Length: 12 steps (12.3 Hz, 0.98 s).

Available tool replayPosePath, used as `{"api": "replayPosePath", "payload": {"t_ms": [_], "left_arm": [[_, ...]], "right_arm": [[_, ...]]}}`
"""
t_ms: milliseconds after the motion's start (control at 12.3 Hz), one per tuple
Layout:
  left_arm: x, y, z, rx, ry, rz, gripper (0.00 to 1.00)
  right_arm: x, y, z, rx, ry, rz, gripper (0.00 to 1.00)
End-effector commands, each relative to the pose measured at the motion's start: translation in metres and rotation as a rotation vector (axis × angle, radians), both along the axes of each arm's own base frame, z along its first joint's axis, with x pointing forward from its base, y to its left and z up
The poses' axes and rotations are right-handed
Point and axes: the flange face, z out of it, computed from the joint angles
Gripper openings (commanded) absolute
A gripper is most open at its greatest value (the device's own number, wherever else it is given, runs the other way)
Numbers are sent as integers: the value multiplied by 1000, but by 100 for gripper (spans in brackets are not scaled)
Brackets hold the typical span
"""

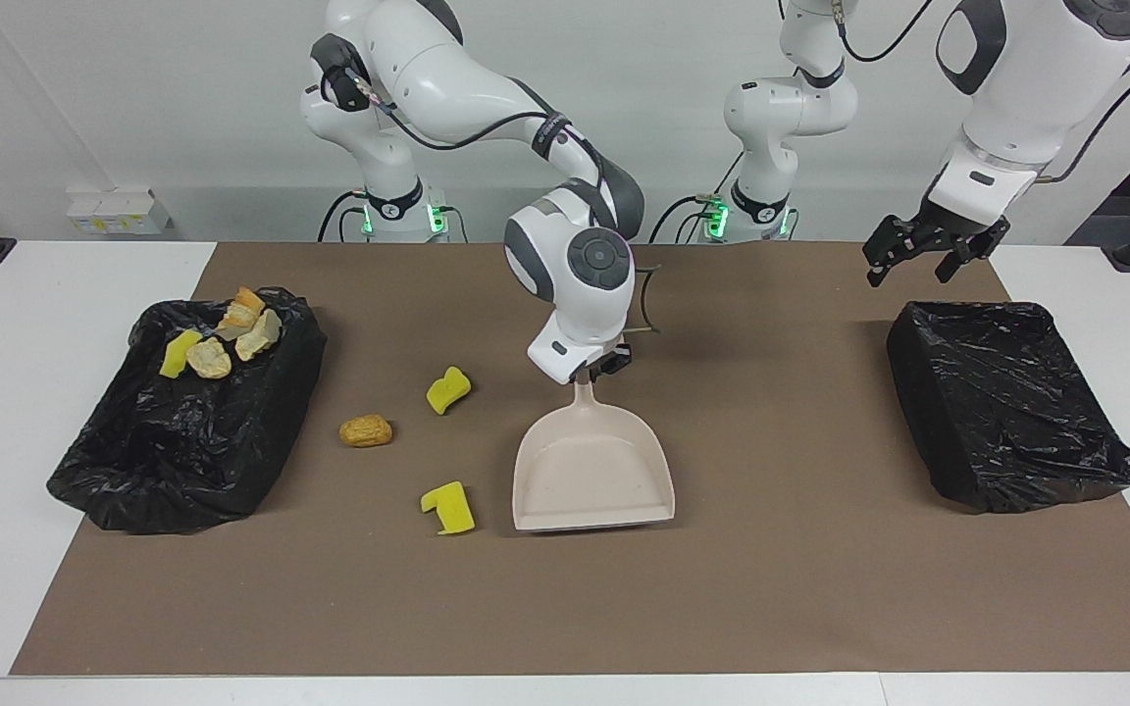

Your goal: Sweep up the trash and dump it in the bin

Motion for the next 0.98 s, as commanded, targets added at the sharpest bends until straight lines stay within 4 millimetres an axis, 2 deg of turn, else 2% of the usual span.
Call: {"api": "replayPosePath", "payload": {"t_ms": [0, 81, 244, 407, 489, 570, 733, 815, 896], "left_arm": [[1, 1, 2, 6, -13, -10, 100], [1, 0, 2, 6, -13, -13, 100], [3, 0, 4, 5, -33, -12, 100], [7, -4, 1, 2, -46, -13, 100], [13, -10, -1, -1, -75, -14, 100], [21, -20, -5, -7, -107, -26, 100], [44, -37, -18, -25, -179, -41, 100], [54, -53, -30, -37, -195, -27, 100], [64, -79, -47, -59, -188, -6, 100]], "right_arm": [[10, 2, 7, 50, -45, -39, 44], [8, 0, 1, 56, -62, -37, 99], [10, -6, 1, 50, -51, -39, 100], [-4, -14, 11, 2, 9, -26, 100], [-24, -17, 19, -18, 16, -7, 100], [-35, -20, 25, -15, -5, -19, 100], [-83, -9, 39, -15, -48, 31, 100], [-108, -5, 39, -3, -72, 32, 100], [-130, -1, 33, 24, -77, 1, 100]]}}
